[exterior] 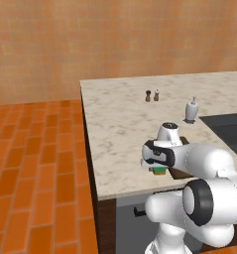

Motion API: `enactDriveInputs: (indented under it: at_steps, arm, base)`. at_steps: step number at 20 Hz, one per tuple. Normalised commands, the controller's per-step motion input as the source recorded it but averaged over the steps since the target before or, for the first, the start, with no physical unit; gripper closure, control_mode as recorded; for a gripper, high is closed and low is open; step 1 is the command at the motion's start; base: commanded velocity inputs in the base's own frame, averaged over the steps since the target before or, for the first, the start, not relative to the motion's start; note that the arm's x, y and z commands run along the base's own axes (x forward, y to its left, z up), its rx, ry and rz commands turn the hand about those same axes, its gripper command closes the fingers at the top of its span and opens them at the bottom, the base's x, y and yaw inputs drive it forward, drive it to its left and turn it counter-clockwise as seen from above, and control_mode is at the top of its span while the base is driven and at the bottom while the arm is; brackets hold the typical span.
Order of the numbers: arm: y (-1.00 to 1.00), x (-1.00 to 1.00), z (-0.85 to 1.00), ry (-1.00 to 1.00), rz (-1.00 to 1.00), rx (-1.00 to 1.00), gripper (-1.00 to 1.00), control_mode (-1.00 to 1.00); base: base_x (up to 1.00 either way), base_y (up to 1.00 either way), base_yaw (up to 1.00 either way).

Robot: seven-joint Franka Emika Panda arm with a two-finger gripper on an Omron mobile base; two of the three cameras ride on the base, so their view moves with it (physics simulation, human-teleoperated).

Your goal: Pick up the sponge from the counter and clean the cutting board by briefly scrubbing or pressing down on the cutting board. Once finished, release the sponge.

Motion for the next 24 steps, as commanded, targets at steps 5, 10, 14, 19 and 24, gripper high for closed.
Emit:
enactDriveInputs:
  at_steps: [5, 10, 14, 19, 24]
  arm:
    - [0.0, 0.0, 0.0, 0.0, 0.0, 0.0, -1.0, -1.0]
    - [0.0, 0.0, 0.0, 0.0, 0.0, 0.0, -1.0, -1.0]
    - [0.0, 0.0, 0.05, 0.0, 0.0, 0.0, -1.0, -1.0]
    - [0.0, -0.13, 0.82, -0.02, 0.0, 0.0, -1.0, -1.0]
    - [0.23, -0.49, 0.94, -0.19, 0.0, -0.04, -1.0, -1.0]
  base:
    - [0.0, 0.0, 0.0]
    - [0.0, 0.0, 0.0]
    - [0.0, 0.0, 0.0]
    - [0.0, 0.0, 0.0]
    - [0.0, 0.0, 0.0]
